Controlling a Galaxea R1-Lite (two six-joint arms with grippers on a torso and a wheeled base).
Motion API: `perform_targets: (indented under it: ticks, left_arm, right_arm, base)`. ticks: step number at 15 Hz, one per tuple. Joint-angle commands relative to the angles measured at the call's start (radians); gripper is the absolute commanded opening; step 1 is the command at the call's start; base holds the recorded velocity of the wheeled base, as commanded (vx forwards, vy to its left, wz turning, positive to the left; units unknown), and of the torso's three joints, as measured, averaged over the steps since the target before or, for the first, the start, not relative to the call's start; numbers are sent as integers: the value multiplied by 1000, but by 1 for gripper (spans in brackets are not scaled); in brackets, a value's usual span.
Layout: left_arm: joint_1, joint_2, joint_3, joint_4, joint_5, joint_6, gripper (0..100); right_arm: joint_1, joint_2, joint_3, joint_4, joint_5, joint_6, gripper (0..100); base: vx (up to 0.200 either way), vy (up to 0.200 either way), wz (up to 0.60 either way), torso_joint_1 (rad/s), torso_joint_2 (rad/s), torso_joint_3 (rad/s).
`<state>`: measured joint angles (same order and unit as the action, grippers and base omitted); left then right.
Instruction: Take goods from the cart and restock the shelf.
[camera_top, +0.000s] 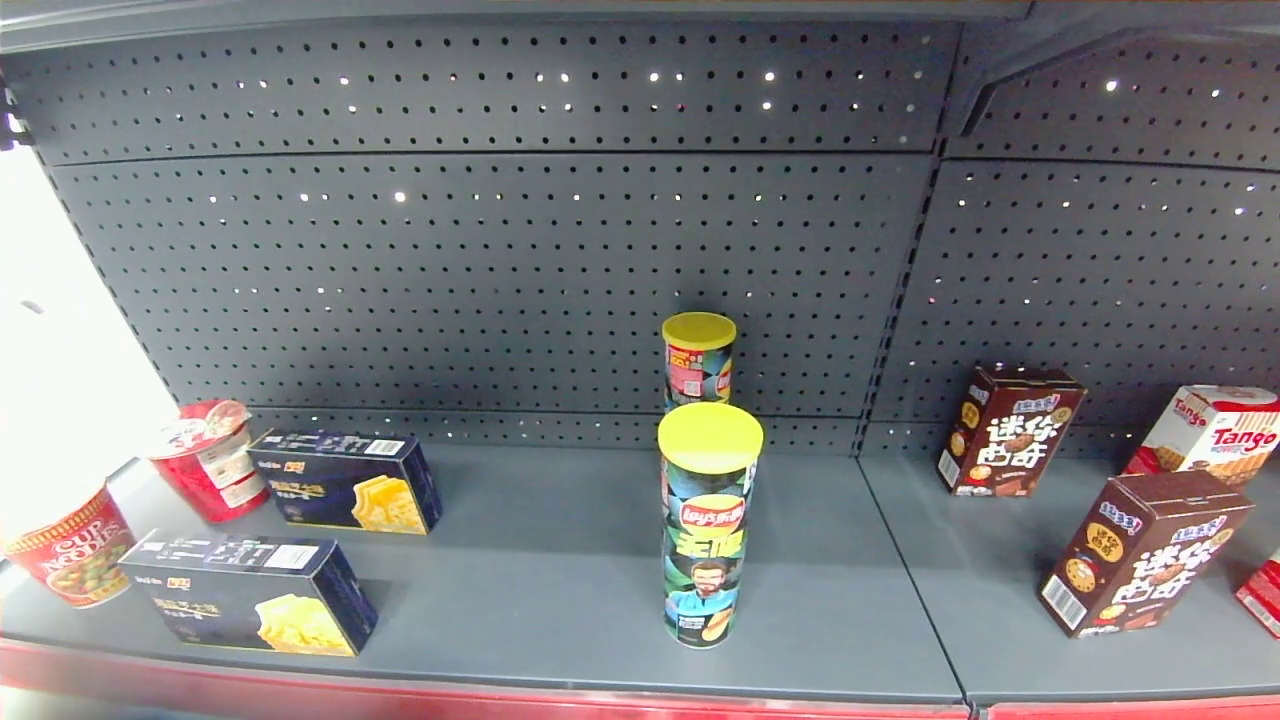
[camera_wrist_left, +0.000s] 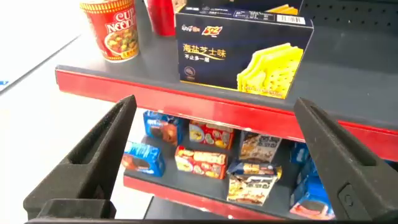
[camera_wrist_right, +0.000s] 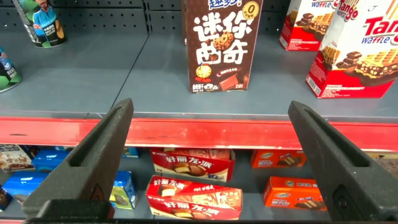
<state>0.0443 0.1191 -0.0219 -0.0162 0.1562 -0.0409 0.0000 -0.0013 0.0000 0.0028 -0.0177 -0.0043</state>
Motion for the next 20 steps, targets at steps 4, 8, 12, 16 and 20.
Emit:
perform_targets:
  ticks: [4,8,12,16,20]
  left_arm:
    - [-41,-119,22,16,-179,88,100]
    - [-41,-119,22,18,-188,81,100]
    - [-41,-119,20,18,-184,73,100]
    - [-41,-119,22,18,-185,73,100]
    - [-41,-119,22,18,-188,81,100]
  right_arm:
    - [0,1,0,0,1,0,100]
    - [0,1,0,0,-1,0,100]
    - [0,1,0,0,1,0,100]
    - [0,1,0,0,1,0,100]
    - [0,1,0,0,1,-2,100]
  base:
    - [0,0,0,0,0,0]
    - [0,0,0,0,0,0]
    - [0,0,0,0,0,0]
    - [0,0,0,0,0,0]
    - [0,0,0,0,0,0]
